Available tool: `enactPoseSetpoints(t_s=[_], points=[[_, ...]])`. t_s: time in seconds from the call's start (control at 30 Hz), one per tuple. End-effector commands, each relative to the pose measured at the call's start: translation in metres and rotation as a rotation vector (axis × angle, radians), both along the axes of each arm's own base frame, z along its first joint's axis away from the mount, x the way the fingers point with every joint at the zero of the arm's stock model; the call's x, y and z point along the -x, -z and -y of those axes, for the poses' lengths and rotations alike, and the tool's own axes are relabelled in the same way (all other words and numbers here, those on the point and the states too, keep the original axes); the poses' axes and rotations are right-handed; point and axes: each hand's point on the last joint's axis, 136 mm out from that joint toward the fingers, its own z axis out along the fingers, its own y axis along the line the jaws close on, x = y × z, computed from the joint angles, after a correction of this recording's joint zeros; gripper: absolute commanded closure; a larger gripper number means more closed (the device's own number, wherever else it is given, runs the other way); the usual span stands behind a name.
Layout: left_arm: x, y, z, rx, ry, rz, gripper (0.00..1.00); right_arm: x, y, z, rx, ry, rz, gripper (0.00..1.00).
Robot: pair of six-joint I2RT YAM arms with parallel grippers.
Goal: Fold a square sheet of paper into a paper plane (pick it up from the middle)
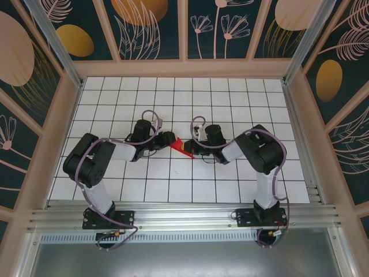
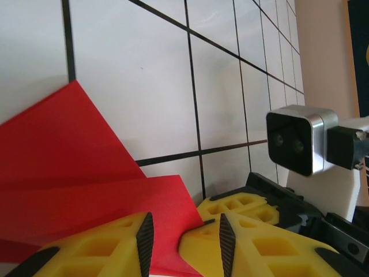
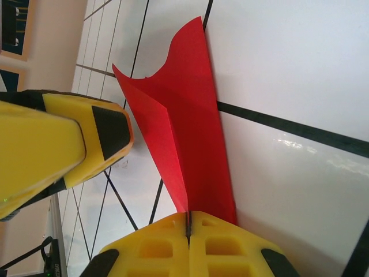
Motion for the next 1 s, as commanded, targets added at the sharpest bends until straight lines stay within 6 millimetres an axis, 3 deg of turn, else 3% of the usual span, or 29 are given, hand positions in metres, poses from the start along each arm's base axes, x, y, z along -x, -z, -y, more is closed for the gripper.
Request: enactPoseSetpoints(t_s=[0.0,0.33,0.97], points=[[0.002,0.003,0.003,-0.002,0.014,0.016,0.64,0.0,0.035,0.012,0.087,0.048,-0.103,1.0],[-0.004,0.021,-0.007,-0.086,-0.03,-0.003,0.67,0.001,0.047,0.015,0.129,0.054,-0.14,1.0],[-0.008,0.035,-0.016,-0.159,-0.068,-0.027,0.67,0.005,0.062,0.018,0.182,0.038,-0.172,1.0]])
